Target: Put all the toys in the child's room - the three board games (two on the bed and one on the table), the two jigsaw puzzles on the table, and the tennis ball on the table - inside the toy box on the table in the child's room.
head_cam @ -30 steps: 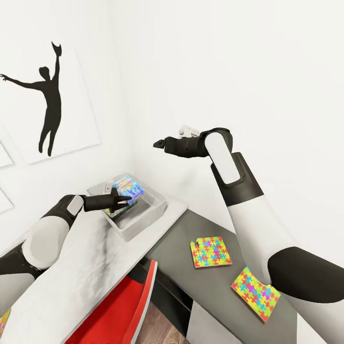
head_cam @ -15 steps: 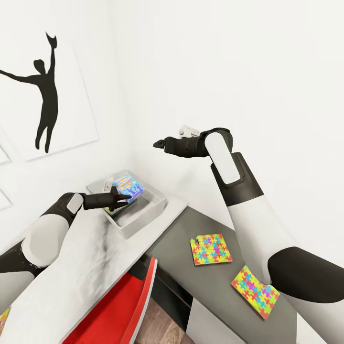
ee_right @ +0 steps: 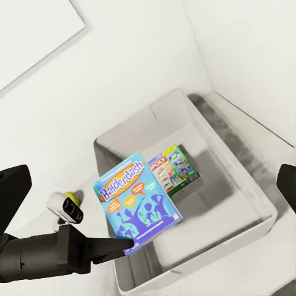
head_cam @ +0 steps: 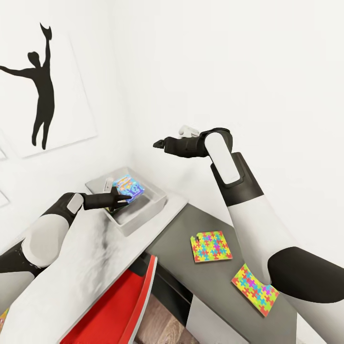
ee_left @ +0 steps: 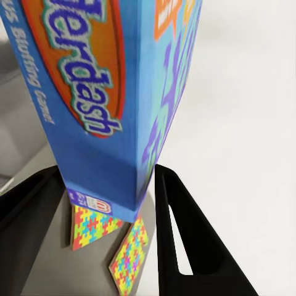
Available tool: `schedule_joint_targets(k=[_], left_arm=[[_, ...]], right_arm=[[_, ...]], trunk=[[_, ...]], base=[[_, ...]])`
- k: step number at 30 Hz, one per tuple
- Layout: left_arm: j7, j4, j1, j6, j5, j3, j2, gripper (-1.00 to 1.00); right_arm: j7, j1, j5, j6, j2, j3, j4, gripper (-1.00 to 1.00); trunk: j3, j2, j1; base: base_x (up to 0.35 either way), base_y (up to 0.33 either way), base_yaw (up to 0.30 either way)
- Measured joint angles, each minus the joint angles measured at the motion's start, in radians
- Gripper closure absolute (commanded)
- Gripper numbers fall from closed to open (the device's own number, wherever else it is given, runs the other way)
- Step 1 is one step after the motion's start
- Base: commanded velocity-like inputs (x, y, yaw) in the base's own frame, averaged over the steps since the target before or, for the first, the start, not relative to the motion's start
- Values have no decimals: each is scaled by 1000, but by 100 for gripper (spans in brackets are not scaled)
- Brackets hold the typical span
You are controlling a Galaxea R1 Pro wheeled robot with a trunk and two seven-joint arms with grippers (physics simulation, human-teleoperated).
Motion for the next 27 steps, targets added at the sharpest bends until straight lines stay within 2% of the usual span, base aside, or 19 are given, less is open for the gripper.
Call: schedule_joint_targets(k=[27], left_arm=[[2, 2, 0, 0, -2, -9, -4, 100]], right_arm=[[0, 2, 2, 0, 0, 0, 0, -100]], trunk=[[-44, 0, 0]], base=[[0, 0, 0]])
